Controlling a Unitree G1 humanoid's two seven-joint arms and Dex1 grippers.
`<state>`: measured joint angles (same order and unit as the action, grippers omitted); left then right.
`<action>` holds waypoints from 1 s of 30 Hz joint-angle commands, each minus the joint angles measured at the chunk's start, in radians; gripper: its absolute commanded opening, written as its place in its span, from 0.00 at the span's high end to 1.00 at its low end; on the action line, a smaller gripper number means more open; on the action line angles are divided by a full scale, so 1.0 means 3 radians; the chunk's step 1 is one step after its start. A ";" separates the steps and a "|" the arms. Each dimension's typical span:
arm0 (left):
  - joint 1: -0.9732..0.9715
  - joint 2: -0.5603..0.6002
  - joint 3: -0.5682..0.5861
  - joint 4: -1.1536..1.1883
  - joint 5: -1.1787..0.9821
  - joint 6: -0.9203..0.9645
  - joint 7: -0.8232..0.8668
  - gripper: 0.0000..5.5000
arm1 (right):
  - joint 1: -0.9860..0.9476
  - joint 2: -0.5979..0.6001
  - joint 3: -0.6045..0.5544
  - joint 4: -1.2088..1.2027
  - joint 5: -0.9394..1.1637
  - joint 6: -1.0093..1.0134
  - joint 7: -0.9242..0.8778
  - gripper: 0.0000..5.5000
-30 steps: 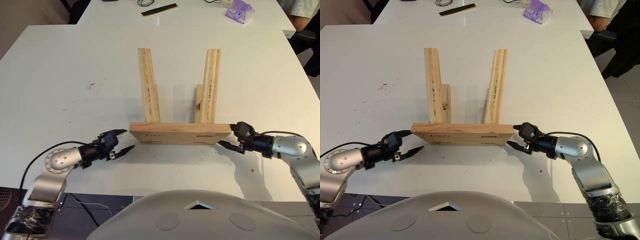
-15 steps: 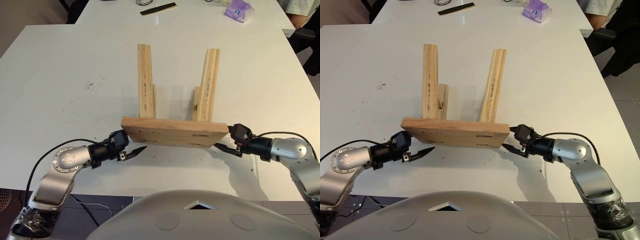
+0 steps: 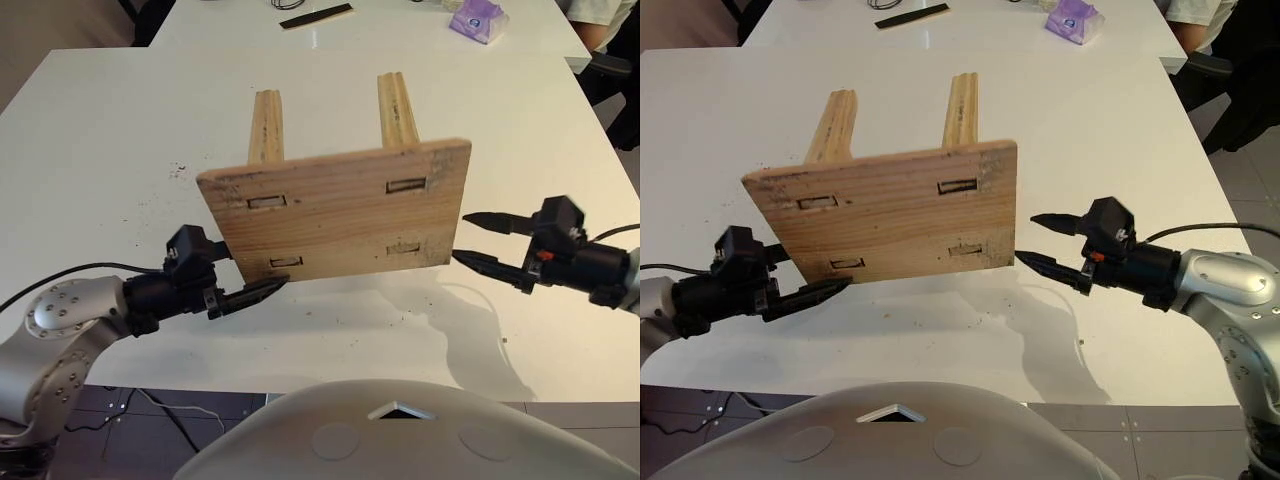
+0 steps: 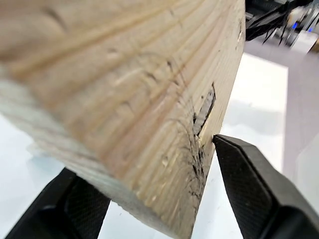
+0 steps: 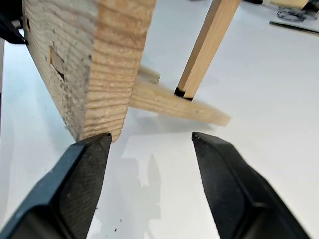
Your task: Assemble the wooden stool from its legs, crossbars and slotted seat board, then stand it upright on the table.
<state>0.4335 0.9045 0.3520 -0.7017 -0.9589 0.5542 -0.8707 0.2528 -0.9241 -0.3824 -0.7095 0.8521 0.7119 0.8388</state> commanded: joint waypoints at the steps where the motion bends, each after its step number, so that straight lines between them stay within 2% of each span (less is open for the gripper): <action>1: -0.0749 0.0583 0.0421 -0.0389 -0.1801 0.0199 0.0342 0.40 | -0.0755 -0.0437 -0.0357 -0.0426 0.2143 -0.0052 -0.0251 0.45; 9: -0.1256 0.1045 0.0496 0.0002 -0.2624 0.0392 0.0584 0.40 | -0.0700 -0.0524 -0.0458 -0.0444 0.2530 -0.0098 -0.0491 0.45; 11: -0.1296 0.1051 0.0395 0.0041 -0.2493 0.0472 0.0550 0.40 | -0.0726 -0.0524 -0.0427 -0.0424 0.2532 -0.0100 -0.0537 0.45; 16: -0.0923 0.0849 0.0004 0.0355 -0.1740 0.0710 0.0295 0.40 | -0.0768 -0.0470 -0.0334 -0.0422 0.2486 -0.0091 -0.0659 0.45; 18: -0.0847 0.0796 -0.0070 0.0501 -0.1703 0.0801 0.0215 0.40 | -0.0814 -0.0485 -0.0333 -0.0406 0.2594 -0.0083 -0.0675 0.45; 23: -0.0976 0.0722 -0.0342 0.0745 -0.2437 0.1267 0.0355 0.40 | -0.0861 -0.0524 -0.0318 -0.0380 0.2826 -0.0037 -0.0719 0.45; 26: -0.1084 0.0720 -0.0531 0.0843 -0.3068 0.1346 0.0748 0.40 | -0.0909 -0.0541 -0.0298 -0.0347 0.2976 -0.0046 -0.0757 0.45; 28: -0.1410 0.0548 -0.0609 0.1077 -0.3334 0.1319 0.1058 0.40 | -0.0923 -0.0544 -0.0305 -0.0330 0.3047 -0.0048 -0.0801 0.45; 30: -0.1901 0.0180 -0.0638 0.1344 -0.3377 0.1284 0.1467 0.40 | -0.0908 -0.0525 -0.0319 -0.0334 0.3072 -0.0050 -0.0843 0.45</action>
<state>0.0331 1.0752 0.1690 -0.3983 -1.9471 0.9678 -0.5758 -0.0143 -1.0731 -0.4733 -0.8106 1.7547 0.6957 0.6043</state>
